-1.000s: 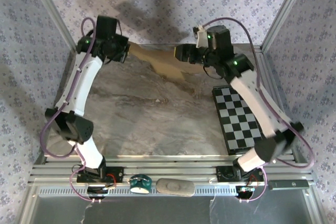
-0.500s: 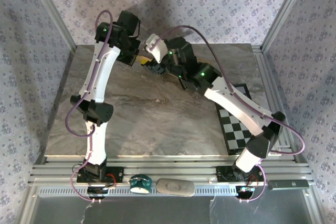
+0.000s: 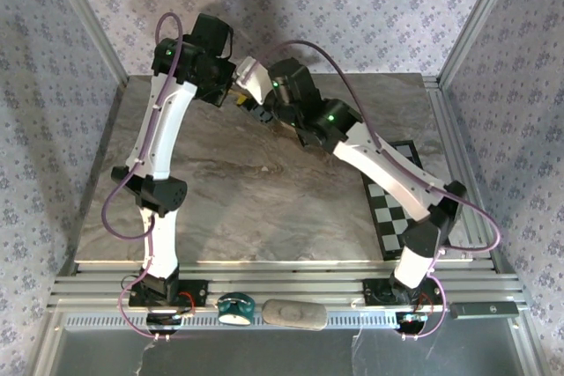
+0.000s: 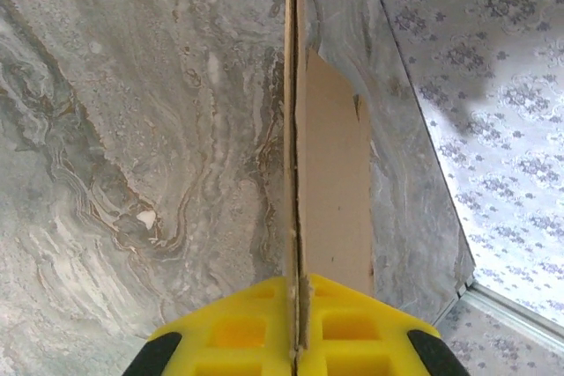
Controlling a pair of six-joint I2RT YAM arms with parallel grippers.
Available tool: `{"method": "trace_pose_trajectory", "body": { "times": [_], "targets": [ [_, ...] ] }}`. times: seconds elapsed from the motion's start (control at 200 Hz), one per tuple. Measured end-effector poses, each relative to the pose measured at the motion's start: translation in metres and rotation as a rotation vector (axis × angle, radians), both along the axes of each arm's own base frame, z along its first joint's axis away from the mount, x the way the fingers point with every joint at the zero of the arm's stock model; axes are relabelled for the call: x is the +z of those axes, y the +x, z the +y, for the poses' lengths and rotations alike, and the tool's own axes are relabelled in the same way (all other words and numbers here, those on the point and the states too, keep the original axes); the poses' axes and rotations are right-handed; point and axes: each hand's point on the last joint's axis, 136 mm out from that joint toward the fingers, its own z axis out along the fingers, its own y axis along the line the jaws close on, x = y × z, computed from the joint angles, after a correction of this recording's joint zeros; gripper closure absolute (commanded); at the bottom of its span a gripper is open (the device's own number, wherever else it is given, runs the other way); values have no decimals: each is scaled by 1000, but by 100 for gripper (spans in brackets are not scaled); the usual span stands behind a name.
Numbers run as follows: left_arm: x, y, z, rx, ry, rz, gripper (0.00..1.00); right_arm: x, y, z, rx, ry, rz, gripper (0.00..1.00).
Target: Fold the paper box
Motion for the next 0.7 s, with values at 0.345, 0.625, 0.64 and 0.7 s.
{"method": "trace_pose_trajectory", "body": {
  "times": [0.345,0.625,0.64,0.7],
  "targets": [
    [78,1,24,-55,137,-316,23,31,-1,17,1,95,11,100],
    [238,-110,147,254,309,-835,29,139,-14,-24,2,439,26,100],
    [242,-116,152,274,313,-850,30,142,-13,-29,-5,466,44,100],
    [256,-131,170,332,328,-891,36,149,-5,-52,-44,552,99,100]
  ]
}}
